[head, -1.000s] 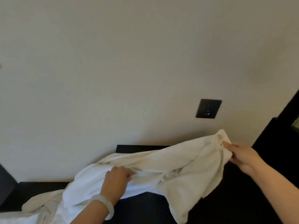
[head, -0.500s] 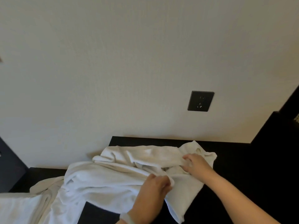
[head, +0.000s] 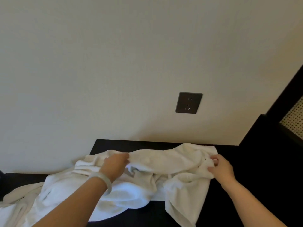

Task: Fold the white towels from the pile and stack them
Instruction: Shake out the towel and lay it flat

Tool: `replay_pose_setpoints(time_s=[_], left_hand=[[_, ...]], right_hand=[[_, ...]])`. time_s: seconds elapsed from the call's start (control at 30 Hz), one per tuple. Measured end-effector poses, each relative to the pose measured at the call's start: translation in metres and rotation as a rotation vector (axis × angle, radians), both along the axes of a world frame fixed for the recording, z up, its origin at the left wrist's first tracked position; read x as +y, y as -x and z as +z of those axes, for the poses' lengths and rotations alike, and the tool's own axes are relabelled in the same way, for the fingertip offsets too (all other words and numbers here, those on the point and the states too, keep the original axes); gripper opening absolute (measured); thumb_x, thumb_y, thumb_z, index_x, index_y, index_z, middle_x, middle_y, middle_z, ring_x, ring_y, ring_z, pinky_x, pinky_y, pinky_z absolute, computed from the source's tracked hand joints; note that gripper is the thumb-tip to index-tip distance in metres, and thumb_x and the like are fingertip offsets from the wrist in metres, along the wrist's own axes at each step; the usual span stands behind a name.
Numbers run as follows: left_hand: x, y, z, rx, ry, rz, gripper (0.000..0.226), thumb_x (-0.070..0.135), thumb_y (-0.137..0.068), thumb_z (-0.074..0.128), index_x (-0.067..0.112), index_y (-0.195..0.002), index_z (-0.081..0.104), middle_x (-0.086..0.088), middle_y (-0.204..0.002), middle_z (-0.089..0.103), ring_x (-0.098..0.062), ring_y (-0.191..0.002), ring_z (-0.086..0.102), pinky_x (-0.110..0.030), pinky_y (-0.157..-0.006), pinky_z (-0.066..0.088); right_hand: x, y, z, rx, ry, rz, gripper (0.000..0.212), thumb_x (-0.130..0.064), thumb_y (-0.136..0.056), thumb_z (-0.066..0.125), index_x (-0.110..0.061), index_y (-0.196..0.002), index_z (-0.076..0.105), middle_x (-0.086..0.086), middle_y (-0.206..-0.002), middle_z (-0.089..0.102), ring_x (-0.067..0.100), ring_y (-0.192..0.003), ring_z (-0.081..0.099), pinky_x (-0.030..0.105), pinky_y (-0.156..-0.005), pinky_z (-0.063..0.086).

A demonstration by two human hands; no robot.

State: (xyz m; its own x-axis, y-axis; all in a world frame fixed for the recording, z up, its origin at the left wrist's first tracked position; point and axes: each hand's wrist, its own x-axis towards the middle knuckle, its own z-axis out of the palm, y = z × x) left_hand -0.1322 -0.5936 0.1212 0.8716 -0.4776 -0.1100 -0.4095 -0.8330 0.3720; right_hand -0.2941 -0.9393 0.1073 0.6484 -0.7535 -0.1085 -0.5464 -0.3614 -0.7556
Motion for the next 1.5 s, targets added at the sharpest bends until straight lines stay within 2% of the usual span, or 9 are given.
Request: replay_pose_setpoints(time_s=[0.17, 0.37, 0.5, 0.6, 0.7, 0.87, 1.03, 1.2, 1.5], left_hand=[[-0.049, -0.003, 0.061, 0.36, 0.844, 0.164, 0.016, 0.03, -0.101, 0.051, 0.025, -0.09, 0.062, 0.005, -0.073, 0.059, -0.013, -0.069, 0.053, -0.023, -0.063, 0.042], [-0.098, 0.013, 0.101, 0.45, 1.052, 0.119, 0.027, 0.032, -0.102, 0.046, 0.024, -0.091, 0.069, -0.002, -0.084, 0.071, -0.013, -0.073, 0.064, -0.023, -0.062, 0.051], [-0.088, 0.002, 0.085, 0.142, 0.92, 0.246, 0.023, 0.027, -0.1, 0.048, 0.011, -0.091, 0.062, -0.002, -0.076, 0.06, -0.015, -0.069, 0.052, -0.03, -0.063, 0.041], [-0.065, 0.011, 0.065, 0.085, 0.58, -0.127, 0.014, 0.03, -0.096, 0.059, 0.029, -0.082, 0.061, 0.016, -0.07, 0.057, -0.002, -0.07, 0.054, -0.016, -0.067, 0.041], [-0.049, 0.032, 0.04, 0.076, -0.043, -0.539, 0.019, 0.049, -0.091, 0.06, 0.034, -0.098, 0.07, 0.016, -0.095, 0.058, -0.004, -0.092, 0.054, -0.015, -0.081, 0.04], [-0.055, 0.042, 0.025, 0.207, 0.107, -0.211, 0.042, 0.051, -0.098, 0.046, 0.018, -0.09, 0.07, 0.0, -0.098, 0.06, -0.011, -0.088, 0.06, -0.026, -0.085, 0.048], [-0.053, 0.03, 0.009, -0.049, -0.307, -0.098, 0.074, 0.048, -0.092, 0.058, 0.026, -0.153, 0.023, -0.002, -0.154, 0.032, -0.026, -0.14, 0.03, -0.041, -0.115, 0.027], [-0.046, 0.02, 0.021, 0.172, -0.291, -0.1, 0.021, 0.026, -0.087, 0.062, 0.019, -0.107, 0.067, -0.001, -0.106, 0.067, -0.019, -0.093, 0.062, -0.027, -0.08, 0.05], [-0.032, -0.029, 0.157, -0.083, 1.012, 0.219, 0.013, 0.014, -0.088, 0.069, 0.016, -0.075, 0.072, -0.006, -0.068, 0.066, -0.016, -0.061, 0.055, -0.028, -0.058, 0.043]], right_hand=[[-0.031, 0.006, 0.031, -0.474, -0.633, 0.015, 0.045, 0.021, -0.084, 0.055, -0.007, -0.118, 0.06, 0.011, -0.099, 0.073, 0.026, -0.09, 0.068, 0.028, -0.066, 0.059], [-0.049, 0.018, 0.065, -0.801, -0.883, 0.066, 0.036, 0.011, -0.092, 0.048, -0.011, -0.117, 0.06, 0.005, -0.104, 0.075, 0.017, -0.094, 0.073, 0.028, -0.074, 0.06], [-0.059, 0.03, 0.088, -0.791, -0.673, -0.031, 0.039, 0.017, -0.09, 0.043, -0.011, -0.102, 0.066, 0.004, -0.09, 0.075, 0.022, -0.089, 0.07, 0.032, -0.077, 0.059], [-0.064, 0.037, 0.081, -0.112, -0.056, 0.041, 0.045, 0.022, -0.08, 0.042, -0.011, -0.071, 0.072, 0.005, -0.062, 0.064, 0.024, -0.07, 0.06, 0.021, -0.06, 0.046], [-0.06, 0.037, 0.055, 0.479, 0.047, 0.298, 0.038, 0.015, -0.076, 0.053, -0.013, -0.067, 0.076, 0.0, -0.069, 0.066, 0.018, -0.079, 0.063, 0.02, -0.074, 0.052], [-0.032, 0.008, 0.023, 0.183, 0.245, 0.155, 0.034, 0.003, -0.096, 0.041, -0.019, -0.102, 0.067, 0.003, -0.114, 0.06, 0.013, -0.092, 0.053, 0.025, -0.077, 0.04], [-0.025, -0.022, 0.004, 0.262, 0.162, 0.14, 0.056, -0.019, -0.099, 0.056, -0.008, -0.149, 0.034, 0.013, -0.152, 0.033, 0.028, -0.127, 0.047, 0.035, -0.098, 0.044], [-0.034, -0.033, 0.011, 0.33, 0.126, 0.15, 0.012, -0.021, -0.083, 0.076, -0.012, -0.086, 0.069, 0.006, -0.092, 0.07, 0.018, -0.081, 0.062, 0.029, -0.071, 0.051], [-0.064, -0.014, 0.162, -0.799, -0.007, -0.109, 0.018, -0.008, -0.081, 0.075, -0.025, -0.076, 0.074, -0.011, -0.075, 0.069, 0.01, -0.077, 0.063, 0.02, -0.077, 0.05]])
